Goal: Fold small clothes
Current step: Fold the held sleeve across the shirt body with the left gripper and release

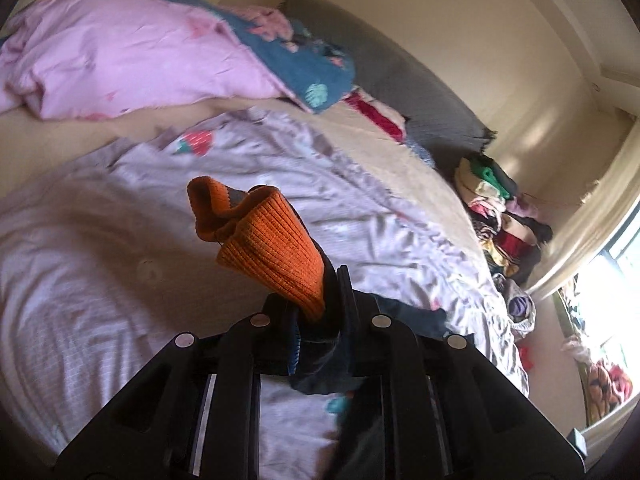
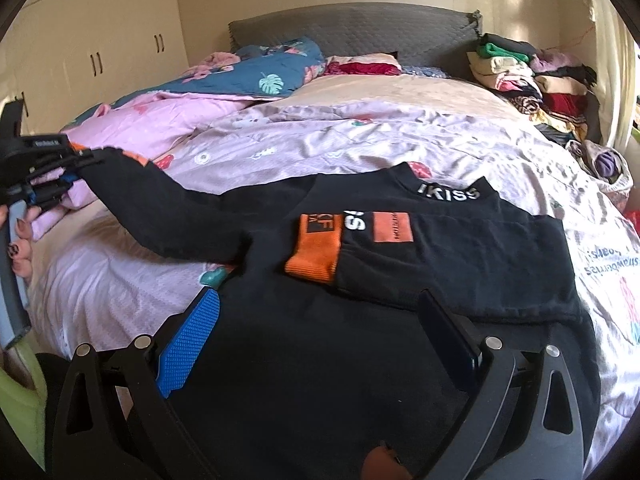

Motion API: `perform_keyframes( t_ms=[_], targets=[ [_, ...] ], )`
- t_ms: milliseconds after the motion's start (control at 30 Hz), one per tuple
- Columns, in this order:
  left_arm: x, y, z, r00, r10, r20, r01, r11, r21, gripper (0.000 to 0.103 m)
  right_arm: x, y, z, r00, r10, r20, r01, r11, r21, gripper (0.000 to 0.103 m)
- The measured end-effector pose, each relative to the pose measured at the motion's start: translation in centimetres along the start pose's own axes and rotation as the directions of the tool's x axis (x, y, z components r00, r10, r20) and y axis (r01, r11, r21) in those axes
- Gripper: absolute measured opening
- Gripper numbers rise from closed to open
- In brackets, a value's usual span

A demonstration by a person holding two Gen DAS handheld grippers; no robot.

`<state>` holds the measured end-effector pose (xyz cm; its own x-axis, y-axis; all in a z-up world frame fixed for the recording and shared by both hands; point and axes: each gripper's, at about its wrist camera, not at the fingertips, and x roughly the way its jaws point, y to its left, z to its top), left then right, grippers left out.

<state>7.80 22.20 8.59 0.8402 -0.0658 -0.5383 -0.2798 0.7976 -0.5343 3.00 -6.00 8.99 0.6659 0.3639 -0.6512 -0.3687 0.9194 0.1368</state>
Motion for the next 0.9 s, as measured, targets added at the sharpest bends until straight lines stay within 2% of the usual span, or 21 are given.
perform_keyframes(
  t_ms=[367, 533, 900],
  targets=[
    [0.1, -6.8, 0.2, 0.995, -0.095, -0.004, 0.095, 0.99, 0.108, 0.008, -1.8, -3.6, -0.3, 0.999, -0.039, 0.034, 0.036, 0.996, 0.082, 0.098],
    [0.5, -10.3, -0.4, 0.991, -0.13, -0.024, 0.132, 0.977, 0.165, 0.008, -2.9, -4.7, -0.6, 0.987, -0.147, 0.063, 0.142, 0.987, 0.075, 0.098],
    [1.8, -15.5, -2.5, 0.975, -0.209, -0.081, 0.223, 0.945, 0.241, 0.008, -5.1, -8.6, -1.2, 0.976, -0.196, 0.091, 0.179, 0.97, 0.168, 0.098]
  ],
)
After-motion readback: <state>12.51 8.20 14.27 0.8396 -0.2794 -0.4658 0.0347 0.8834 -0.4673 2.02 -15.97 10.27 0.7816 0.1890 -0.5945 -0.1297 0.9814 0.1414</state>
